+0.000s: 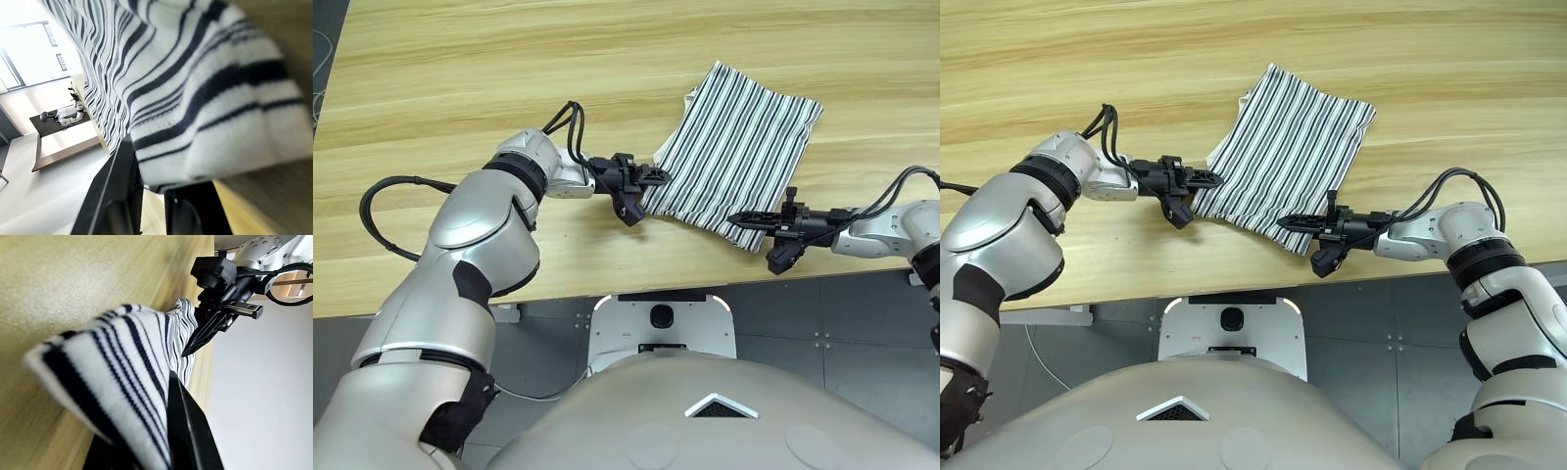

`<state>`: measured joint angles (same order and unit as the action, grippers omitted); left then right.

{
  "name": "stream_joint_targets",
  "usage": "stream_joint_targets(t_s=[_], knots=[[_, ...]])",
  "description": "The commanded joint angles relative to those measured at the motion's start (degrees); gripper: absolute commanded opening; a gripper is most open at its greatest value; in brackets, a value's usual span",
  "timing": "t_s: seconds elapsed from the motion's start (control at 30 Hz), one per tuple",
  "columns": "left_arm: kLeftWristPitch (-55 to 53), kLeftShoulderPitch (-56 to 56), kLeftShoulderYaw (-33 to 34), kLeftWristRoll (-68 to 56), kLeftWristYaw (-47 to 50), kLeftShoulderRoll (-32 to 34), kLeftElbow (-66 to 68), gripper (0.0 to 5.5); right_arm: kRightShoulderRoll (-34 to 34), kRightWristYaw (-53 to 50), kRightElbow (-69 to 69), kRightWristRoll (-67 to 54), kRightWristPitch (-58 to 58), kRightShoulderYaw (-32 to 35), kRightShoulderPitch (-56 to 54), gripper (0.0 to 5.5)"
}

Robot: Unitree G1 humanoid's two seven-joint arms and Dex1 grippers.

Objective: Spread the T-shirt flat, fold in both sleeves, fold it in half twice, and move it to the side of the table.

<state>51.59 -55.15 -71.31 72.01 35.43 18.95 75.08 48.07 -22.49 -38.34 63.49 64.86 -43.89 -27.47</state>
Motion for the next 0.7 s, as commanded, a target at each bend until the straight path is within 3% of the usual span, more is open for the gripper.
stream_joint_targets(t_s=[0.03,0.17,0.3,0.4,0.47,0.7], knots=[[0.5,6.2,-3.3,3.1,-4.2,-1.0,1.1,0.27,-0.6,-0.4,-1.1,2.6,-1.3,-0.7,0.4,0.10],[4.0,5.3,-1.0,0.0,-7.0,-0.3,1.0,0.17,-0.6,3.6,-2.4,-2.4,3.3,0.2,-1.4,0.10],[15.4,4.5,4.2,-7.8,-16.6,2.5,0.1,0.14,0.9,25.0,-1.7,-29.8,7.9,-4.0,-2.9,0.10],[25.5,5.0,8.6,-15.4,-28.6,4.5,1.9,0.12,4.4,46.6,7.8,-57.0,-0.7,-9.5,-3.2,0.10],[31.0,5.2,10.3,-18.7,-34.8,5.1,4.2,0.12,4.8,59.2,11.4,-69.3,-7.4,-9.4,-3.6,0.10],[40.6,5.0,15.9,-22.9,-49.9,4.4,15.3,0.10,2.5,90.5,16.3,-89.6,-27.2,-2.6,-2.8,0.10]])
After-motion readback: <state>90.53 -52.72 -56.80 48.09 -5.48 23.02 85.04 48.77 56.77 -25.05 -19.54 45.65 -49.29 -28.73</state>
